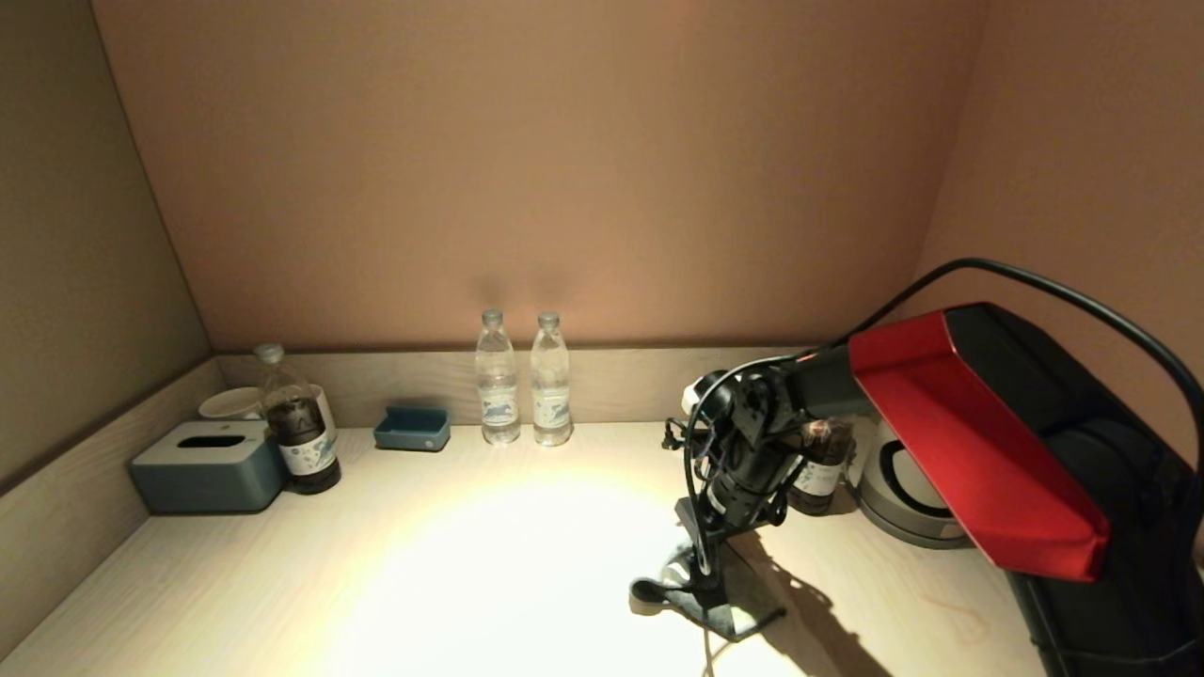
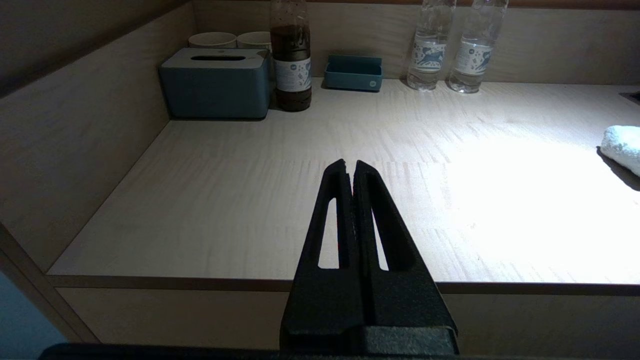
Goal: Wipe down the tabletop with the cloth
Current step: Sweep the stains on the table
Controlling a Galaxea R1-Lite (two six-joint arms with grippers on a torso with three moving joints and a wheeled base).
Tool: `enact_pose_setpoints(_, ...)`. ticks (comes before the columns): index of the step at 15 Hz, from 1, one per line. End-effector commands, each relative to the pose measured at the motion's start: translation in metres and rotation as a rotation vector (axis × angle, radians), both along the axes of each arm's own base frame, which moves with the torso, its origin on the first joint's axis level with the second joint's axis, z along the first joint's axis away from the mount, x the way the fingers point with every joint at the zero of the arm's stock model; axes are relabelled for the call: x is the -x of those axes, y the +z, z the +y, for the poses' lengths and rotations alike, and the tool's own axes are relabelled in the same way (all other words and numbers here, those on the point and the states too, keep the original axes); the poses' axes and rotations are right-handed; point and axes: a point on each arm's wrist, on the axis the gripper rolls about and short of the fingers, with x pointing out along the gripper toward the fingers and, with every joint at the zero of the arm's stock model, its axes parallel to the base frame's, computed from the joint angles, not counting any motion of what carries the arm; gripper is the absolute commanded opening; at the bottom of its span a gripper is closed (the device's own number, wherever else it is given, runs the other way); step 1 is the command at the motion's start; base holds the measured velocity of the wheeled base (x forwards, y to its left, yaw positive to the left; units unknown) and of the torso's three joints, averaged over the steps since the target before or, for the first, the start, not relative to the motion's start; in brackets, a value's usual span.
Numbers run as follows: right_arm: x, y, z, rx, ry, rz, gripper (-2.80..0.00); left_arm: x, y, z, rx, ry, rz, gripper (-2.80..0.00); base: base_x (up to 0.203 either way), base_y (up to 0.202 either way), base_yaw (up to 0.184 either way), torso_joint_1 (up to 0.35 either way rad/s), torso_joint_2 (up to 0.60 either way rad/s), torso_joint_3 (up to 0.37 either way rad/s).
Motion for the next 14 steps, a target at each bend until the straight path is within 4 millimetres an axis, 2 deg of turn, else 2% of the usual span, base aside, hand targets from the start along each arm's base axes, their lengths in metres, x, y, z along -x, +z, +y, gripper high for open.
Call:
enact_pose_setpoints(1, -0.002, -0.003, 0.005, -0.005, 0.009, -0.017, 0.0, 0.0, 0.0, 0.0, 0.0, 0.0, 0.0, -2.8, 0.0, 0.0, 0.0, 0.0, 0.0, 0.0)
enact_pose_setpoints(4, 0.001, 0.005, 0.005, -0.012, 0.013, -0.032, 0.0, 0.0, 0.0, 0.0, 0.0, 0.0, 0.0, -2.8, 0.0, 0.0, 0.0, 0.0, 0.0, 0.0)
enact_pose_setpoints(11, 0.026, 0.06, 0.012, -0.059, 0.053, -0.131, 0.0, 0.0, 0.0, 0.0, 0.0, 0.0, 0.0, -2.8, 0.0, 0.0, 0.0, 0.0, 0.0, 0.0)
enact_pose_setpoints(14, 0.027, 0.057, 0.018, -0.058, 0.086, -0.135, 0.0, 0.0, 0.0, 0.0, 0.0, 0.0, 0.0, -2.8, 0.0, 0.0, 0.0, 0.0, 0.0, 0.0)
